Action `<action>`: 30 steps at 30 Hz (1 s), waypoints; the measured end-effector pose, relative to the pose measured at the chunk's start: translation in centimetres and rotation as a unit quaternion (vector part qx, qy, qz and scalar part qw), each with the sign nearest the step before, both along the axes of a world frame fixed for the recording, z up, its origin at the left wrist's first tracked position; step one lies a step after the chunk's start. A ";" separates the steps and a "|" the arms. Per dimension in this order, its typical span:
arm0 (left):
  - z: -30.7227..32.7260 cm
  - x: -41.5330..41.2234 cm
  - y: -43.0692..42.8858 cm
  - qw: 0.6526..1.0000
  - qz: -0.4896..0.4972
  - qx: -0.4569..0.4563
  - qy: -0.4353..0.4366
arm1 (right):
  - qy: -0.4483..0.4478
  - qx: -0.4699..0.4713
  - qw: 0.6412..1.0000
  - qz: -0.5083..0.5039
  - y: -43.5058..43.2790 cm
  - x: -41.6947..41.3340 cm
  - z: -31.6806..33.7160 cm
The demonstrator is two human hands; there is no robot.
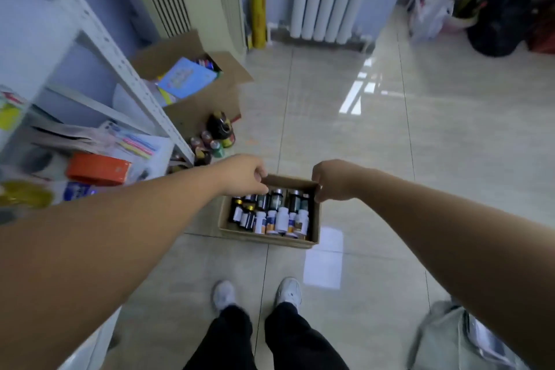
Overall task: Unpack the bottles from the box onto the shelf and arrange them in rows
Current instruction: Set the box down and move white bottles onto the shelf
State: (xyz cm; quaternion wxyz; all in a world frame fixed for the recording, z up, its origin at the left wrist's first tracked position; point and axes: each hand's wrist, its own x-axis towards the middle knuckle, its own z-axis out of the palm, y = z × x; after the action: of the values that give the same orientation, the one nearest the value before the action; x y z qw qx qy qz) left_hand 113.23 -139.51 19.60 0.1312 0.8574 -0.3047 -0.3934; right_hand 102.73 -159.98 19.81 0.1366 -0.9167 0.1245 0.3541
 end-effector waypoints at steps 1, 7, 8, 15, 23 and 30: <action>-2.0 -0.2 -0.3 1.000 0.009 0.003 0.019 | 0.016 0.002 1.000 0.001 0.0 -0.2 -1.8; -19.3 0.0 -3.6 0.992 0.036 0.033 0.118 | 0.073 0.014 0.996 -0.052 -1.3 0.7 -16.6; -22.0 0.0 -4.0 0.990 0.042 0.037 0.126 | 0.077 0.013 0.995 -0.062 -1.3 1.0 -19.0; -38.4 -1.5 -5.7 0.986 0.068 0.056 0.140 | 0.160 -0.005 0.979 -0.125 0.4 1.7 -34.3; -47.1 -4.2 -7.4 0.990 0.106 0.055 0.080 | 0.115 -0.067 0.964 -0.231 2.0 -0.4 -43.2; -44.1 -2.4 -5.2 0.989 0.068 -0.007 0.133 | 0.050 0.005 0.961 -0.274 2.2 -1.1 -40.5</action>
State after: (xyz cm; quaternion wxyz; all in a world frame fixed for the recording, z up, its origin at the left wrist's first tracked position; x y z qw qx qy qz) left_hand 110.83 -144.69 -24.45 0.2030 0.8154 -0.2283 -0.4917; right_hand 101.61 -157.82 -20.68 0.2270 -0.8281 0.3753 0.3491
